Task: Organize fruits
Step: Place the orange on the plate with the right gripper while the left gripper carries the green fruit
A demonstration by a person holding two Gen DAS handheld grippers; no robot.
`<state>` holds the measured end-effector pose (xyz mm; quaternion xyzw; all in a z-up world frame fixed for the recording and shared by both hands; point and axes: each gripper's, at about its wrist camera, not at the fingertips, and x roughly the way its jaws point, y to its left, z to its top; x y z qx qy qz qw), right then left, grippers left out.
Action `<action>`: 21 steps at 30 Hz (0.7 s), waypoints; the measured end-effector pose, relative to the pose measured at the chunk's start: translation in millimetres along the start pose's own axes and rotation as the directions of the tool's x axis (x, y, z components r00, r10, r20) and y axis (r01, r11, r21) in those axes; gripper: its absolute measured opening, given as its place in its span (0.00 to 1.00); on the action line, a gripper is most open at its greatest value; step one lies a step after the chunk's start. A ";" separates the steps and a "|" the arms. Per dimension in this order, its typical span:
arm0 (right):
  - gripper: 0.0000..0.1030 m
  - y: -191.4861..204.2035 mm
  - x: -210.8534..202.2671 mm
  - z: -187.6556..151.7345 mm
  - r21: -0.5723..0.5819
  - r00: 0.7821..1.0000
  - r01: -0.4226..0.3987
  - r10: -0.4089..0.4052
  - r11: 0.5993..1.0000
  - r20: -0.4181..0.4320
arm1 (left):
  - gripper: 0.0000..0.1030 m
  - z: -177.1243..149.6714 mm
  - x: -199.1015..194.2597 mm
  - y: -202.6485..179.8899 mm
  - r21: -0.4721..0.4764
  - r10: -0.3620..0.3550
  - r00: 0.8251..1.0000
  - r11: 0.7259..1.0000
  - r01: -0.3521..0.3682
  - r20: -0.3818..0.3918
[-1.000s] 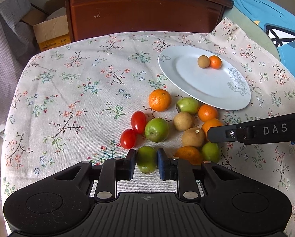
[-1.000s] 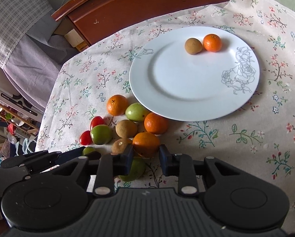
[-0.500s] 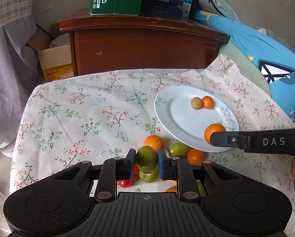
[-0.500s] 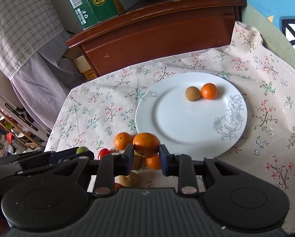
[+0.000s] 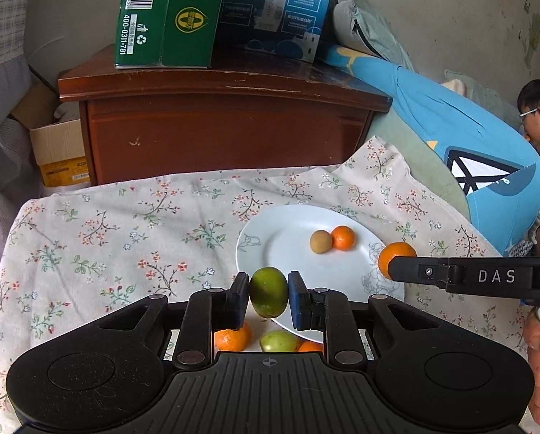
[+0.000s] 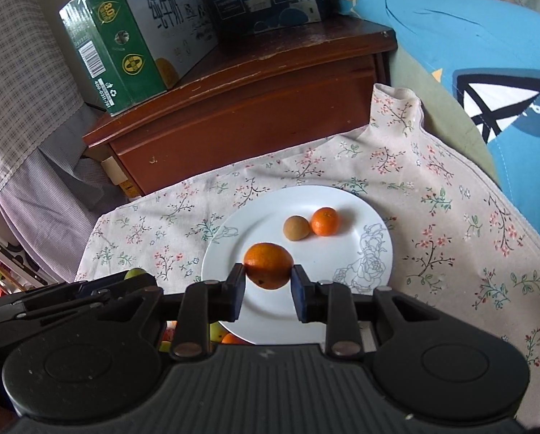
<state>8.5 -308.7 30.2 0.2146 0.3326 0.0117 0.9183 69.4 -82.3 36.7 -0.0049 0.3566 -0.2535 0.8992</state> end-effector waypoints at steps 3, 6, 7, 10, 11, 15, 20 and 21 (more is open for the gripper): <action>0.26 -5.9 6.5 -2.0 0.034 0.999 0.023 -0.022 0.999 -0.037 | 0.20 1.0 11.0 -2.7 -0.004 -0.014 1.000 1.000 0.014 -0.013; 0.27 -13.0 13.3 -4.6 0.079 0.997 0.036 -0.030 0.996 -0.077 | 0.20 1.0 23.2 -6.1 -0.009 -0.028 0.999 1.000 0.028 -0.029; 0.27 -15.3 15.0 -5.3 0.094 0.996 0.034 -0.026 0.995 -0.087 | 0.20 0.9 26.2 -7.0 -0.008 -0.031 0.999 1.000 0.030 -0.034; 0.27 -19.5 20.5 -7.6 0.120 0.993 0.039 -0.025 0.992 -0.113 | 0.20 -1.3 38.2 -10.1 -0.010 -0.040 0.998 0.999 0.040 -0.055; 0.27 -20.4 22.2 -8.6 0.126 0.992 0.043 -0.027 0.991 -0.121 | 0.20 -2.2 41.4 -10.6 -0.012 -0.039 0.997 0.999 0.039 -0.062; 0.27 -25.0 27.9 -9.7 0.149 0.991 0.061 -0.042 0.987 -0.129 | 0.20 -5.9 46.7 -11.0 -0.023 -0.038 0.997 0.999 0.037 -0.067; 0.29 -29.4 30.1 -6.6 0.183 0.993 0.064 -0.044 0.981 -0.109 | 0.23 -3.5 42.3 -7.6 -0.036 -0.032 0.998 0.999 0.030 -0.061; 0.29 -30.1 29.5 -6.0 0.188 0.994 0.063 -0.044 0.980 -0.102 | 0.23 -0.6 39.5 -4.9 -0.047 -0.027 0.998 0.999 0.025 -0.060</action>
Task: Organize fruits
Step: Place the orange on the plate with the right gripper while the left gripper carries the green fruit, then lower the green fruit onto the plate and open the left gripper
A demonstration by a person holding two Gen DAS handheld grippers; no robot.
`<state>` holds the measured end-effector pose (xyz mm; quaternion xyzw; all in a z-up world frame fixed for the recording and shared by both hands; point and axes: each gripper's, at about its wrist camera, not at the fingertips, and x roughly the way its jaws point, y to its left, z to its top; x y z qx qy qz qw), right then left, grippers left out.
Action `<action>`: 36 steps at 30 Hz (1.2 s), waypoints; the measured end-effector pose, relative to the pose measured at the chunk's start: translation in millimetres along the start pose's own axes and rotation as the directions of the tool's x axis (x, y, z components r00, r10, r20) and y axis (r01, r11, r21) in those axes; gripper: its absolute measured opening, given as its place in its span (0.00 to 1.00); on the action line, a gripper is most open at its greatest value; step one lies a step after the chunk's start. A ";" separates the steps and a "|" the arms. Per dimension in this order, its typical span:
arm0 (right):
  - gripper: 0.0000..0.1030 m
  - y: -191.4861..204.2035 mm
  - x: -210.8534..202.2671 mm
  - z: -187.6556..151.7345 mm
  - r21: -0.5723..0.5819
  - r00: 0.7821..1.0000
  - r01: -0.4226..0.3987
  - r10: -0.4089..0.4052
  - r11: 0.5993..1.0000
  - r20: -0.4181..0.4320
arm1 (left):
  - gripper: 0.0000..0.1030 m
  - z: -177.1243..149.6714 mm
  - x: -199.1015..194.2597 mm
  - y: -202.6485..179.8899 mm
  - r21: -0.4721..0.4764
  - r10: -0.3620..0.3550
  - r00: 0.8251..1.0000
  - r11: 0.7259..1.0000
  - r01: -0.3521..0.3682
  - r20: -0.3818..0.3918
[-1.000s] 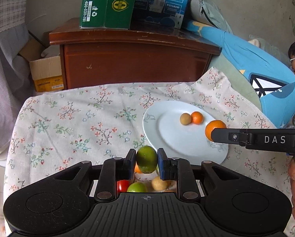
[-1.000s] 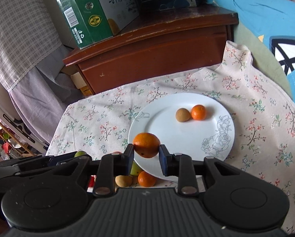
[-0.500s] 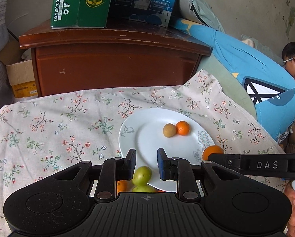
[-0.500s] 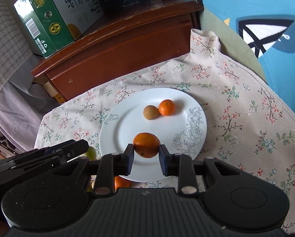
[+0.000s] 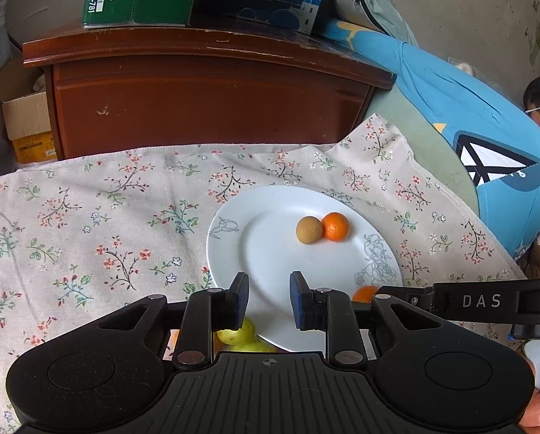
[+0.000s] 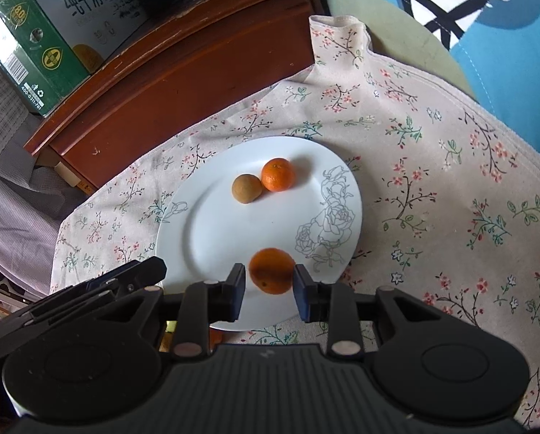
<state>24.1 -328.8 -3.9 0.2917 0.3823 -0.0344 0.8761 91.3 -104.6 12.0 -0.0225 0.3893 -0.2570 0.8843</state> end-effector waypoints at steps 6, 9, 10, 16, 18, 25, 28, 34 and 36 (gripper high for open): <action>0.30 0.4 -2.0 1.3 -0.004 1.000 -0.022 0.022 1.000 0.013 | 0.42 18.8 -24.4 22.2 -0.088 0.021 0.999 0.996 -0.018 0.026; 0.30 2.5 -1.9 0.5 -0.017 1.000 -0.029 0.029 0.999 0.012 | 0.42 25.3 -34.3 31.5 -0.102 0.046 0.998 0.994 -0.043 0.034; 0.30 2.6 -2.2 0.5 -0.016 0.999 -0.029 0.030 0.999 0.012 | 0.42 26.0 -35.8 33.8 -0.101 0.055 0.998 0.994 -0.051 0.034; 0.30 1.1 -2.6 0.5 -0.006 0.999 -0.037 0.037 0.999 0.011 | 0.42 11.2 -20.1 30.2 -0.004 0.033 0.998 0.999 -0.033 -0.062; 0.30 0.3 -3.0 0.5 -0.002 0.999 -0.040 0.040 0.999 0.011 | 0.42 2.2 -12.9 21.9 0.062 0.031 0.996 0.998 -0.026 -0.080; 0.30 -0.2 -3.9 1.0 0.000 0.999 -0.044 0.044 0.999 0.009 | 0.41 -14.8 3.3 5.7 0.190 0.042 0.995 0.982 -0.024 -0.095; 0.30 1.0 -4.4 0.7 -0.006 0.999 -0.046 0.046 0.999 0.010 | 0.41 -18.5 7.4 2.4 0.227 0.059 0.993 0.973 -0.035 -0.098; 0.30 1.9 -3.7 0.0 -0.007 0.999 -0.045 0.045 0.999 0.008 | 0.21 -20.6 11.6 2.3 0.245 0.040 0.996 0.969 -0.019 -0.081; 0.30 1.7 -3.1 -0.2 -0.006 0.999 -0.043 0.043 0.999 0.007 | 0.21 -21.7 11.7 -0.4 0.256 0.042 0.997 0.966 -0.023 -0.071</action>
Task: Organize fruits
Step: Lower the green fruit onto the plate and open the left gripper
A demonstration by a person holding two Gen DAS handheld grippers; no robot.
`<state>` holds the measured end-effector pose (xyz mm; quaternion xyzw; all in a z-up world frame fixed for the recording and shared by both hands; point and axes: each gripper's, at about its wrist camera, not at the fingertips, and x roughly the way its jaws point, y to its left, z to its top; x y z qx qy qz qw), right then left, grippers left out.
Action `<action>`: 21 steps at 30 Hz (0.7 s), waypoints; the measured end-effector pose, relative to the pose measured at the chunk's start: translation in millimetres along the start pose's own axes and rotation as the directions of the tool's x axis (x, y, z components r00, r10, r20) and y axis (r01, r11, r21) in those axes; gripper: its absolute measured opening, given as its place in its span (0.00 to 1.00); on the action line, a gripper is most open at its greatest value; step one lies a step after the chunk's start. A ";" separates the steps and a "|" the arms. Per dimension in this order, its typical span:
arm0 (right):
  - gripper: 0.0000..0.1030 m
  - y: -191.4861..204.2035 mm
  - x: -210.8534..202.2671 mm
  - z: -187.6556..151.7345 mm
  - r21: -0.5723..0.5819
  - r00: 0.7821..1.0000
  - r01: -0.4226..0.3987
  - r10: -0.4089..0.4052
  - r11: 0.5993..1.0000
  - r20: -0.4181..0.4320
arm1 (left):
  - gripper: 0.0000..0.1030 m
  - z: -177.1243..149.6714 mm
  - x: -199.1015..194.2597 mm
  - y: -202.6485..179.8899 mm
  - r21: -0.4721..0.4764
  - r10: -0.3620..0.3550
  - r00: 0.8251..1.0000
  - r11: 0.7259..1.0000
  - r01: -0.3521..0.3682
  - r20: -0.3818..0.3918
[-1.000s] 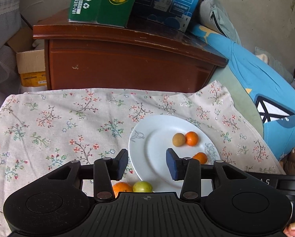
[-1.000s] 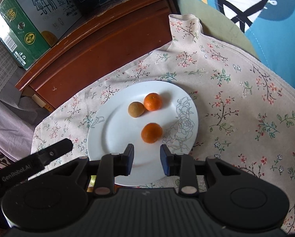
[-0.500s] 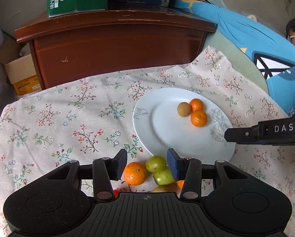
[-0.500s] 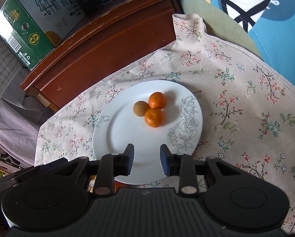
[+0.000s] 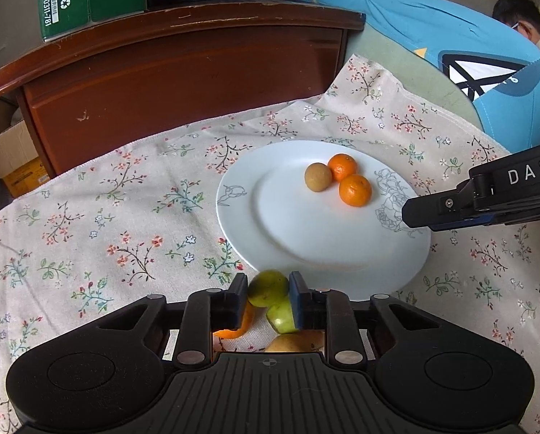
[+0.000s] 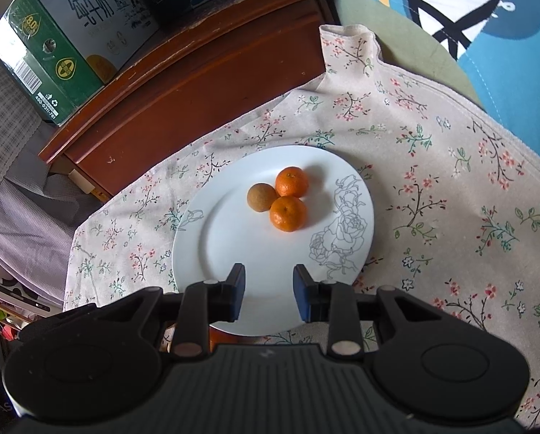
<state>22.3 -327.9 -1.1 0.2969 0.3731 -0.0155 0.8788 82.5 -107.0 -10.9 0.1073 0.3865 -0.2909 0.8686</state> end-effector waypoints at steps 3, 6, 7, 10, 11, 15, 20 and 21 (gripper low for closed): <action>0.30 -0.3 0.2 0.0 0.003 1.000 -0.002 0.002 1.000 -0.003 | 0.21 -0.4 -0.1 1.4 -0.012 -0.001 1.000 1.000 0.001 0.013; 0.30 0.4 -0.3 0.5 -0.002 1.000 -0.003 0.003 1.000 0.000 | 0.21 5.8 -6.5 2.4 -0.038 -0.013 0.999 0.999 0.014 0.043; 0.30 0.3 -0.5 0.7 -0.002 1.000 -0.002 0.002 1.000 0.001 | 0.21 10.1 -10.3 1.8 -0.044 -0.019 0.998 0.999 0.022 0.060; 0.30 -0.4 -0.7 0.8 0.006 1.000 -0.003 0.003 1.000 -0.001 | 0.21 20.8 -15.1 1.8 -0.085 -0.049 0.994 0.995 0.057 0.097; 0.30 -0.2 -0.8 0.7 0.006 1.000 -0.006 0.006 1.000 -0.001 | 0.21 23.4 -14.0 1.6 -0.096 -0.055 0.993 0.993 0.065 0.103; 0.30 0.1 1.1 0.3 -0.005 1.000 -0.002 0.002 1.000 -0.008 | 0.22 29.0 -0.8 2.2 -0.144 -0.060 0.995 0.987 0.071 0.080; 0.34 0.8 2.7 -1.4 -0.006 1.000 -0.017 0.017 1.000 -0.025 | 0.27 29.4 -12.4 8.9 -0.164 -0.054 0.995 0.984 0.067 0.083; 0.34 2.8 2.9 -2.2 -0.018 0.999 -0.022 0.022 1.000 -0.030 | 0.36 30.2 -17.8 11.8 -0.176 -0.048 0.995 0.982 0.062 0.084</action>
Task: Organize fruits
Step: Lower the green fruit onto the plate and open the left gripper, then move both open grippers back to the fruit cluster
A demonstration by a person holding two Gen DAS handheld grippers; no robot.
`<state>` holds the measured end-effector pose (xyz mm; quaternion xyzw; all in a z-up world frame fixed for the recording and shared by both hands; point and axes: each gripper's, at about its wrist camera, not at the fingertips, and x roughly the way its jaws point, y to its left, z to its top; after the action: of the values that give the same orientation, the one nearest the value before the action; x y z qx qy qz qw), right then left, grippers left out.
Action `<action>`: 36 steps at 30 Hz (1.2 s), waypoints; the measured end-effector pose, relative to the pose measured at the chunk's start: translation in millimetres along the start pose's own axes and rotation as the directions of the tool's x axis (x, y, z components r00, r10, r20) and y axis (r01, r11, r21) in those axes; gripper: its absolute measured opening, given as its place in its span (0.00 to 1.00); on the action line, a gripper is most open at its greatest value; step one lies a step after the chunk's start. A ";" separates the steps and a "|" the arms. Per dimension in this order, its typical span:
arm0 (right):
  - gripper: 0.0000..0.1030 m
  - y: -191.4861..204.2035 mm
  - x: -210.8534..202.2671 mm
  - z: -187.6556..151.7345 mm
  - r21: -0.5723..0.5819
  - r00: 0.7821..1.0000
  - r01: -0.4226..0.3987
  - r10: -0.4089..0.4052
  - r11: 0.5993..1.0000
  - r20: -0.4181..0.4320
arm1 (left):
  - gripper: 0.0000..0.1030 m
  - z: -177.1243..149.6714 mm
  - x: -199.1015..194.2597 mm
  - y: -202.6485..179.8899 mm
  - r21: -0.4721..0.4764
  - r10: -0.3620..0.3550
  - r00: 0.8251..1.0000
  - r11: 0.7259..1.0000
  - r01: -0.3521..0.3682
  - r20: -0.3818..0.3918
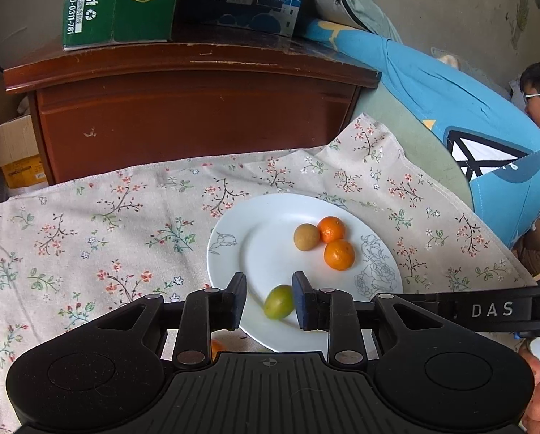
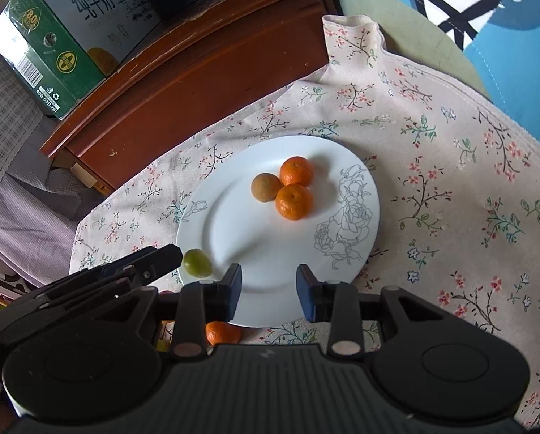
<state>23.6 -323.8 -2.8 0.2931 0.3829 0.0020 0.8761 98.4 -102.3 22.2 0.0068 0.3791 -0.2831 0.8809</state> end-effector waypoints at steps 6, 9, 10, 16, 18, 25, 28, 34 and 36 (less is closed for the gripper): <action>0.35 13.7 2.6 -9.8 -0.071 0.997 -0.059 0.056 0.996 -0.043 | 0.63 3.7 -36.1 15.3 -0.046 0.027 1.000 0.999 -0.028 -0.009; 0.35 22.1 2.2 -17.3 -0.121 0.993 -0.104 0.096 0.987 -0.069 | 0.66 -4.6 -52.7 22.2 -0.049 0.047 0.999 0.998 -0.048 -0.020; 0.35 24.2 2.1 -19.3 -0.133 0.992 -0.113 0.103 0.985 -0.075 | 0.67 -8.9 -57.2 25.1 -0.056 0.048 0.998 0.997 -0.050 -0.026; 0.35 36.9 3.7 -34.6 -0.215 0.987 -0.139 0.117 0.967 -0.112 | 0.73 -36.2 -70.5 40.0 -0.090 0.104 0.992 0.990 -0.110 -0.064; 0.36 38.6 5.0 -39.7 -0.233 0.985 -0.149 0.122 0.961 -0.126 | 0.73 -44.6 -74.4 46.4 -0.117 0.101 0.992 0.987 -0.109 -0.072; 0.39 43.9 7.1 -56.7 -0.321 0.975 -0.183 0.130 0.929 -0.179 | 0.81 -63.5 -76.9 55.8 -0.134 0.041 0.995 0.990 -0.053 -0.095; 0.42 41.8 7.7 -65.7 -0.350 0.967 -0.211 0.144 0.912 -0.208 | 0.81 -65.7 -75.6 54.9 -0.102 0.025 0.992 0.994 -0.037 -0.123; 0.42 46.0 11.5 -79.3 -0.427 0.957 -0.246 0.148 0.870 -0.249 | 0.81 -66.7 -74.0 54.2 -0.043 0.029 0.991 0.998 -0.035 -0.132; 0.42 48.8 13.6 -82.6 -0.451 0.958 -0.245 0.141 0.859 -0.252 | 0.81 -67.2 -72.2 53.6 -0.021 0.029 0.989 0.999 -0.033 -0.144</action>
<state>-11.5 -238.0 -30.9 0.1035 0.4293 0.2151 0.8711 40.9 -6.4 11.9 0.0227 0.4449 -0.2636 0.8556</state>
